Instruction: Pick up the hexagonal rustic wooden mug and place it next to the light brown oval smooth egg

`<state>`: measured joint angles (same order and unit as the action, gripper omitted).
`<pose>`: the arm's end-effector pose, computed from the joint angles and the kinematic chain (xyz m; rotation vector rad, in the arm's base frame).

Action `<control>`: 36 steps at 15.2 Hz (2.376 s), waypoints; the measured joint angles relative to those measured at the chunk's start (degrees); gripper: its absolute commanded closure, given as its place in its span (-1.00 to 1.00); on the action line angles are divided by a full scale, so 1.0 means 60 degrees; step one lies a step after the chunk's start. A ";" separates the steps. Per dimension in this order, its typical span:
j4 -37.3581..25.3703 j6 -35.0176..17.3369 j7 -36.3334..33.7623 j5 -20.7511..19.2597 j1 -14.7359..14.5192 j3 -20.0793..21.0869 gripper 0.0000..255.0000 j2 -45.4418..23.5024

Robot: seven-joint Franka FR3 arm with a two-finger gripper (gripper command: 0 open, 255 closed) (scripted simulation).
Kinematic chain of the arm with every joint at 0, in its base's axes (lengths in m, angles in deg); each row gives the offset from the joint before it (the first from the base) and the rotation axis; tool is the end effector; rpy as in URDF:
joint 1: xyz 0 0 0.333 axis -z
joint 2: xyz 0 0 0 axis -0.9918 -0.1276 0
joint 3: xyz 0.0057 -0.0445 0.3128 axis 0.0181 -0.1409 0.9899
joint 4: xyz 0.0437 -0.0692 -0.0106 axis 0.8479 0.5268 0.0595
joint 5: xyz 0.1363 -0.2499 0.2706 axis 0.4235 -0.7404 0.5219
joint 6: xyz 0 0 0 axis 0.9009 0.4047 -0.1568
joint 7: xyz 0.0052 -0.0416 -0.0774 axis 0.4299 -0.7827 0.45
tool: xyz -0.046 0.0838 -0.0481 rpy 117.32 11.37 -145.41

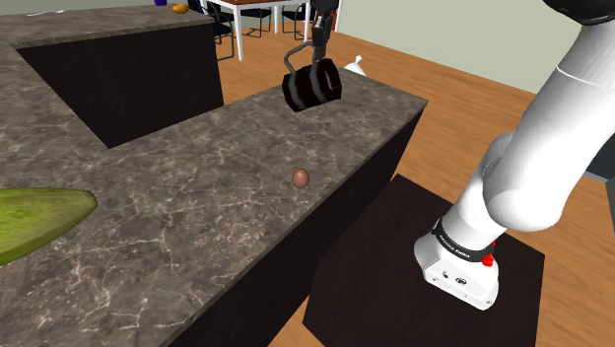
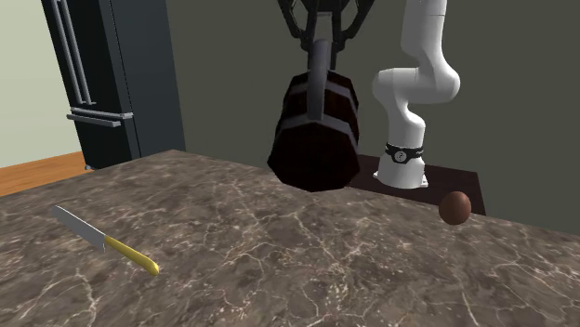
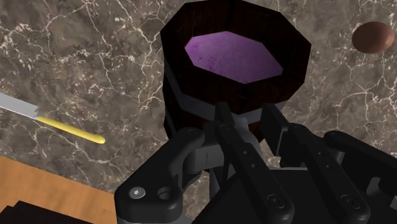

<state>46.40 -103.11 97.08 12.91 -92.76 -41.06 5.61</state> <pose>0.5701 -0.0622 0.5510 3.0422 0.6464 -0.0612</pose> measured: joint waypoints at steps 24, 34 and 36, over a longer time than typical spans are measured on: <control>-0.0002 0.1030 -0.5480 0.0083 -0.2606 0.2907 1.00 0.0868; -0.1322 0.1338 -0.7371 0.0091 -0.3548 0.3860 1.00 -0.0184; -0.1041 0.1088 -0.7403 0.0095 -0.3558 0.3870 1.00 -0.0154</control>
<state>40.16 -96.58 52.66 13.48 -114.11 -17.84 4.68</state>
